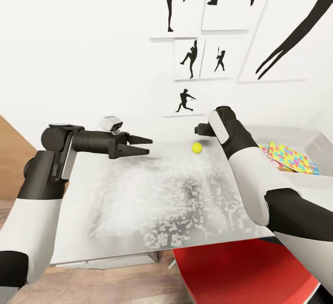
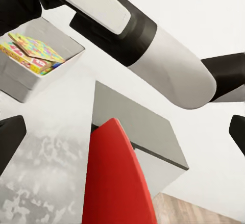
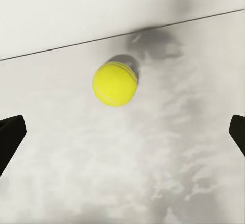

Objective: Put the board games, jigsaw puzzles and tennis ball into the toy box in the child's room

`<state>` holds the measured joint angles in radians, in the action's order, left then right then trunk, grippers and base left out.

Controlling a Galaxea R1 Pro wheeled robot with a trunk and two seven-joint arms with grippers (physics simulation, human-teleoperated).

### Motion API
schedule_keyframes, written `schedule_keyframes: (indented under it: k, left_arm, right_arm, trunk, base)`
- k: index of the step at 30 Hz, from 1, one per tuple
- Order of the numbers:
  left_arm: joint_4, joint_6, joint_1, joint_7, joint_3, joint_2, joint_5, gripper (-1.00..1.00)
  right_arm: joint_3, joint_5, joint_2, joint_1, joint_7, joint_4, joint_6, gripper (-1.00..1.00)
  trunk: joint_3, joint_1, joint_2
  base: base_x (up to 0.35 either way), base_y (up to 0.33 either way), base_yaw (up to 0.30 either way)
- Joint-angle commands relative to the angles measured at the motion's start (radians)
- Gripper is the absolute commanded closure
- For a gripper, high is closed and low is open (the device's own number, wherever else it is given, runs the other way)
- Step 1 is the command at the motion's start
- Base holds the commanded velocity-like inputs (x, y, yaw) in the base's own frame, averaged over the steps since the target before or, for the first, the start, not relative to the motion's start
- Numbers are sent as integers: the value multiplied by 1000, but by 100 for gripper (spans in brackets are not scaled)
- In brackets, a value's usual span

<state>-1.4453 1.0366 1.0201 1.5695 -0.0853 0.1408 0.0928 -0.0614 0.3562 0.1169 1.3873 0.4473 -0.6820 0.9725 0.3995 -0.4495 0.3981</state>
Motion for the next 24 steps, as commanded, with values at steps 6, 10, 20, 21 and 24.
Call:
schedule_keyframes:
  k: [6, 10, 20, 21, 24]
  left_arm:
    - [-20, 9, 7, 1, -9, 5, 4, -100]
    - [-29, 8, 7, 1, -9, 5, 6, -100]
    - [-34, -3, 6, 1, 1, 3, 8, -100]
    - [-34, -4, 6, 1, 1, 3, 8, -100]
    - [-33, -4, 6, 1, -3, 1, 8, -100]
  right_arm:
    - [-3, 10, 0, 1, 10, -2, 2, -100]
    - [-3, 10, 0, 1, 10, -3, 2, -100]
    - [-2, 12, 0, 14, 10, -8, 2, -100]
    - [-2, 11, 1, 15, 10, -8, 2, -100]
    - [-2, 12, 2, 19, 10, -9, 3, -100]
  trunk:
    - [12, -1, 2]
    - [18, -1, 2]
    - [34, -1, 2]
    - [36, -1, 2]
    - [41, -1, 2]
  base:
    - [0, 0, 0]
    - [0, 0, 0]
    - [0, 0, 0]
    - [0, 0, 0]
    - [0, 0, 0]
